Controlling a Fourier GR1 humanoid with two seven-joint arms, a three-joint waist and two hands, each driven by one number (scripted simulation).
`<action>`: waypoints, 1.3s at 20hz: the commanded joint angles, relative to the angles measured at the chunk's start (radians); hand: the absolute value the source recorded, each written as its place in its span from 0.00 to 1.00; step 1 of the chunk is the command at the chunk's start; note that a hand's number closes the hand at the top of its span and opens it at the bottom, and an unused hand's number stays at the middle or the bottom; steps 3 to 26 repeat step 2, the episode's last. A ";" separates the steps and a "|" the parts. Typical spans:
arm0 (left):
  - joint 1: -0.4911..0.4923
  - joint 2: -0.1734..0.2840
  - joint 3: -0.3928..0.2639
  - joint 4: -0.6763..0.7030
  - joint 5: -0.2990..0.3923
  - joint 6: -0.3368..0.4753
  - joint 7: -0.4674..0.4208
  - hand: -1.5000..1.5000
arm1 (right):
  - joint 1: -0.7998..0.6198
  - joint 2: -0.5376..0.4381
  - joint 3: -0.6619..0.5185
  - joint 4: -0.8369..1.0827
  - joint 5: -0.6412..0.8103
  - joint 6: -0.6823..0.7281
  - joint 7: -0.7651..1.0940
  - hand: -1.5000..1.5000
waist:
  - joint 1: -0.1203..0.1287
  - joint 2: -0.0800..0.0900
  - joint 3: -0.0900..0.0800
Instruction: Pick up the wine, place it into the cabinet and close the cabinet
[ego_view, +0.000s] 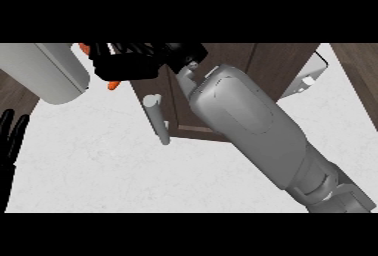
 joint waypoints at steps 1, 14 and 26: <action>-0.005 -0.007 -0.020 0.001 -0.014 -0.008 0.005 0.00 | -0.018 -0.063 -0.079 0.179 0.034 -0.040 -0.020 1.00 | 0.000 0.056 0.007; -0.027 -0.009 0.008 0.009 0.004 0.003 0.009 0.00 | 0.000 -0.084 -0.088 0.157 0.012 -0.003 -0.021 1.00 | -0.010 0.053 0.007; -0.027 -0.009 0.008 0.009 0.004 0.003 0.009 0.00 | 0.000 -0.084 -0.088 0.157 0.012 -0.003 -0.021 1.00 | -0.010 0.053 0.007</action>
